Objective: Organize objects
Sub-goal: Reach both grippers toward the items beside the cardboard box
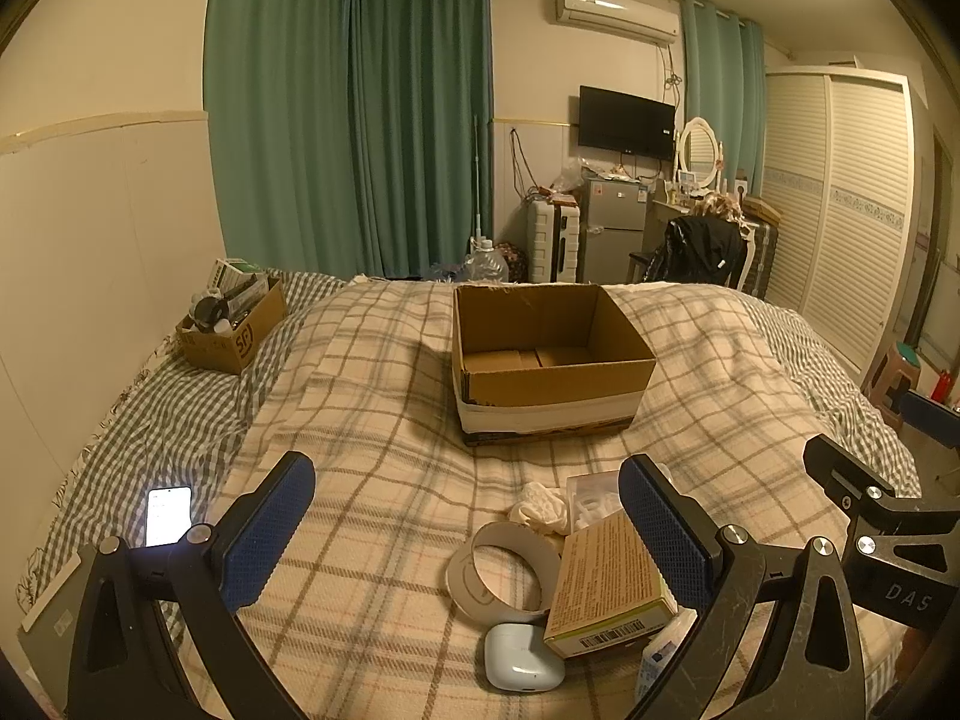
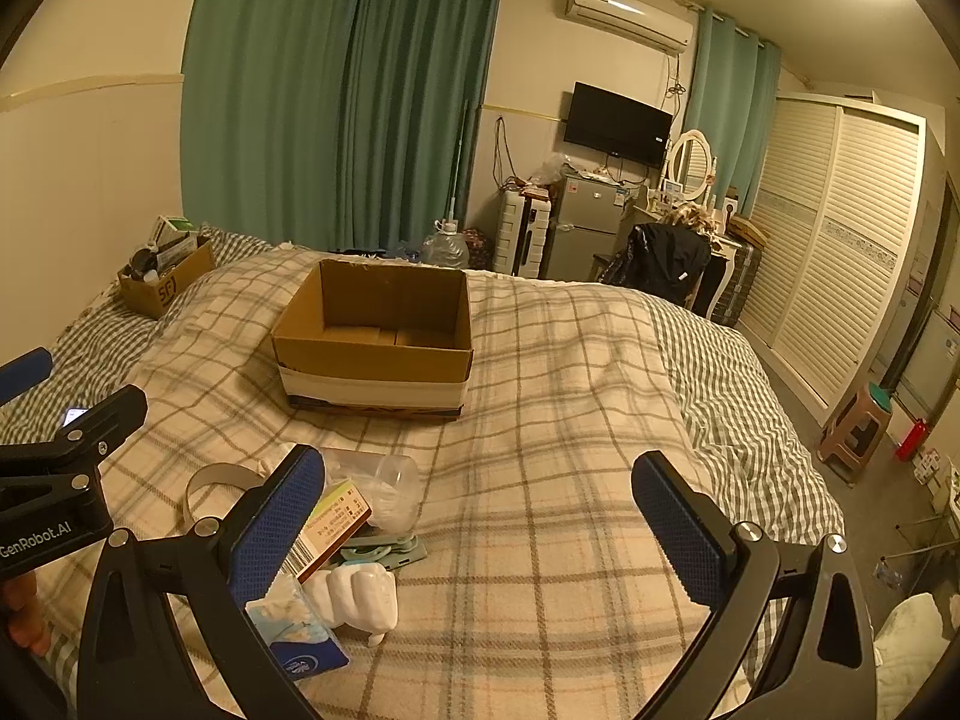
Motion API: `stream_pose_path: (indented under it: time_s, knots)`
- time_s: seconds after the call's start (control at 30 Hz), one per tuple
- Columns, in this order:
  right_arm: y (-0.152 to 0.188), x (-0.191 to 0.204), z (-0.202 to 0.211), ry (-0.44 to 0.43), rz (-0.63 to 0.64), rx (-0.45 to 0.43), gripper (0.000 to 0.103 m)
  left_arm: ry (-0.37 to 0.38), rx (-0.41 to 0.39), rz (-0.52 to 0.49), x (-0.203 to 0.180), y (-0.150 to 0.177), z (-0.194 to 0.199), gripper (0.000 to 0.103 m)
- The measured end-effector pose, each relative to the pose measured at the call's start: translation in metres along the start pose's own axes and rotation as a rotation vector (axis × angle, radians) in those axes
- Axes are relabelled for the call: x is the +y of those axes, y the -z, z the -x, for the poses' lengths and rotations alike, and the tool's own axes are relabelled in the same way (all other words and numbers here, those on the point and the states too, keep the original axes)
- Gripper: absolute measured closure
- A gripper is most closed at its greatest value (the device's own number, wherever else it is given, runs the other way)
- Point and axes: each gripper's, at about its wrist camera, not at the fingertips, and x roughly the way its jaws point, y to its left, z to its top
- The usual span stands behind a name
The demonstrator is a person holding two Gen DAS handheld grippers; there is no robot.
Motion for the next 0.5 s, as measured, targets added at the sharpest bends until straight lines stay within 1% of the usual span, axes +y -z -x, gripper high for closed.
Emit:
stream_pose_path:
  time_s: [0.5]
  knots:
    - [-0.0009,0.0009,0.0044,0.002,0.005,-0.009,0.0,-0.001,-0.008,-0.005,-0.0013,-0.0001,0.0026,0.0]
